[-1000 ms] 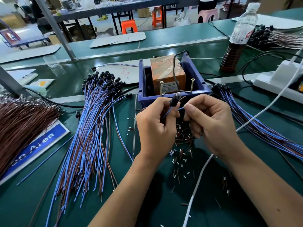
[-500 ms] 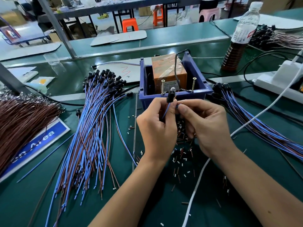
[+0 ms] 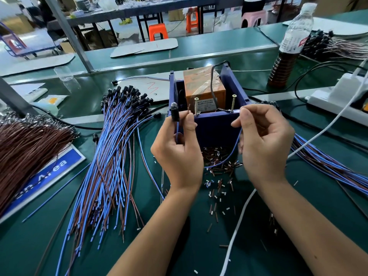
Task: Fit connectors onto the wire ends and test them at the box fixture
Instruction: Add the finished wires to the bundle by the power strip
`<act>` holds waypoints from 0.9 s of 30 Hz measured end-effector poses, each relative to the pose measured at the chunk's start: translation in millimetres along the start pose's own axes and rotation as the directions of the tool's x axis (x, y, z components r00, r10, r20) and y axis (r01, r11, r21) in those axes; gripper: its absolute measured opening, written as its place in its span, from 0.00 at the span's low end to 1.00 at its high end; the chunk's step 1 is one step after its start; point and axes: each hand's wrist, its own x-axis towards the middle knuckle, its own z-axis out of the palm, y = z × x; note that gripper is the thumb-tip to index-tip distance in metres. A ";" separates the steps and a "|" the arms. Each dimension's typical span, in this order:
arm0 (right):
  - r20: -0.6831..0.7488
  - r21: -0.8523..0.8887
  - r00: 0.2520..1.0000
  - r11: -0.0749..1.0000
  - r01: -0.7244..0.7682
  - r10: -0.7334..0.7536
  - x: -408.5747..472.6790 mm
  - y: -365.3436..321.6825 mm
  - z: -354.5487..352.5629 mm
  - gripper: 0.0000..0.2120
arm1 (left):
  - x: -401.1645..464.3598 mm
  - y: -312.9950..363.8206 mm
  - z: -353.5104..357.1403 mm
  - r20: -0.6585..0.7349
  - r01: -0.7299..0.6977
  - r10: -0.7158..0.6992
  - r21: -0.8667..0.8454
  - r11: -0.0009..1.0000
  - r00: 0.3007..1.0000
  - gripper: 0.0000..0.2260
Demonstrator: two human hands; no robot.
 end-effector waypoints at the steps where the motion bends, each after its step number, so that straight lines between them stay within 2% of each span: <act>1: -0.048 -0.048 0.999 0.999 0.016 -0.018 1.7 0.9 0.5 0.04 | 0.8 0.0 0.3 -0.013 0.037 -0.037 -0.007 0.999 0.999 0.03; 4: -0.115 -0.190 0.989 0.979 0.068 -0.091 7.5 0.3 4.0 0.05 | 3.5 -0.8 2.3 -0.029 0.088 -0.089 -0.017 0.996 0.996 0.02; 8: -0.125 -0.284 0.983 0.954 0.093 -0.133 12.3 -1.7 7.5 0.06 | 5.0 -2.4 6.0 -0.024 0.093 -0.094 -0.026 0.995 0.995 0.04; 27: -0.062 -0.302 0.981 0.940 0.157 -0.184 8.9 -0.7 8.2 0.08 | 1.7 -2.2 8.2 -0.021 0.066 -0.066 0.015 0.998 0.998 0.03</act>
